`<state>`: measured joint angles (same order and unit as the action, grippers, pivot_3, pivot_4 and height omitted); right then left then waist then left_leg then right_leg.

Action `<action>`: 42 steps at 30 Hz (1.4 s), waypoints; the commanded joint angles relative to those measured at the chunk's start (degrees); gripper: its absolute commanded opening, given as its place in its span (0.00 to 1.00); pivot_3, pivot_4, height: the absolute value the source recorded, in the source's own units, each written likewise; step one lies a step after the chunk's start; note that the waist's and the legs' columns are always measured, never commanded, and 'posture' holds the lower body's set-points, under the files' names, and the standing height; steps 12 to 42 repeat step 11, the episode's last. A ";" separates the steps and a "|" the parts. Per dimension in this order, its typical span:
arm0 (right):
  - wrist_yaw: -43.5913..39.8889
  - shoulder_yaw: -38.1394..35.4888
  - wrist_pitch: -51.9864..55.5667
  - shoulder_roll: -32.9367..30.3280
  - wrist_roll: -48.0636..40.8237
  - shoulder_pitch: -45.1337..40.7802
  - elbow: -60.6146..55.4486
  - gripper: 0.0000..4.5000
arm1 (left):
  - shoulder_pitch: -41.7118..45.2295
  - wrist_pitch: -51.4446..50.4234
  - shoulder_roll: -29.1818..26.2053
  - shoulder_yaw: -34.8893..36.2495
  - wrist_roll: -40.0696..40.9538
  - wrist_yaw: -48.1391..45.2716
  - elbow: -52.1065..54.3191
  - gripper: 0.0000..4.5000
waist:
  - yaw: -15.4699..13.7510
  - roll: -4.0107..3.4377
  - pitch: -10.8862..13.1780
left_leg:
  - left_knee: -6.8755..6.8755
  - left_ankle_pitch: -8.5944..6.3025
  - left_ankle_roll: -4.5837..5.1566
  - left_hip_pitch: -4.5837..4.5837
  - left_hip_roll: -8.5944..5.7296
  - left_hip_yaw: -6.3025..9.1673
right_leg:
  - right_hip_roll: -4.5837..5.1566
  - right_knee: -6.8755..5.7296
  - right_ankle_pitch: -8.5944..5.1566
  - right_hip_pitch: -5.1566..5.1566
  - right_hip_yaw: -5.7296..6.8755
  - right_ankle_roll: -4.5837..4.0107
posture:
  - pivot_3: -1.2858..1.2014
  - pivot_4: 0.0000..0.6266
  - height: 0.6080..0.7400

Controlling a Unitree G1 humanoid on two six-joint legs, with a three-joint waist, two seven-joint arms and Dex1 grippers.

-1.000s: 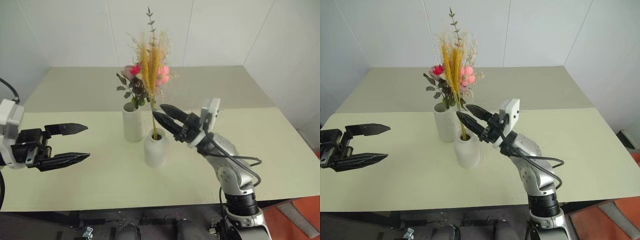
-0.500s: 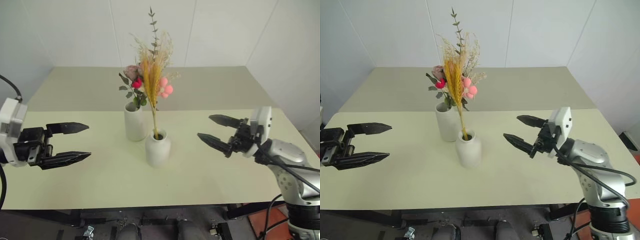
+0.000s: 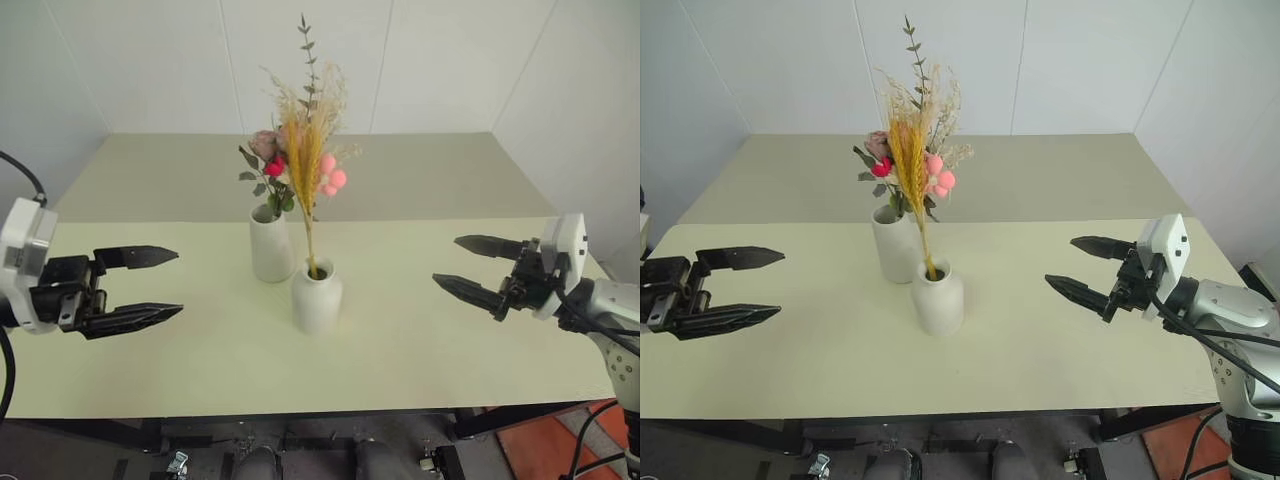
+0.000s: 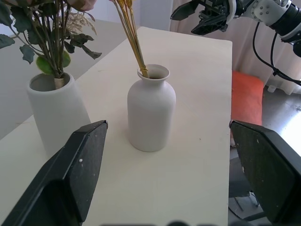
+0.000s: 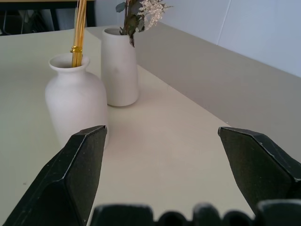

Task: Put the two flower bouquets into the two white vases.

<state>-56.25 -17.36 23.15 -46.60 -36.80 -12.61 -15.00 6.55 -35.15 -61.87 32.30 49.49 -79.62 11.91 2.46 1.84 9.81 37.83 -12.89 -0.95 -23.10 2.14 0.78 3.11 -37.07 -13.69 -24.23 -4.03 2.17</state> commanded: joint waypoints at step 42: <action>-0.59 -2.29 -1.02 -2.11 0.01 -1.56 0.43 1.00 | 2.34 1.52 0.08 -1.14 -0.62 -0.01 -0.96 1.00 | 0.00 0.00 0.00 | 0.00 0.00 0.00 0.01 0.01 0.00 | -0.01 -0.01 0.00 0.00 0.00 0.00 | 0.52 0.24 1.00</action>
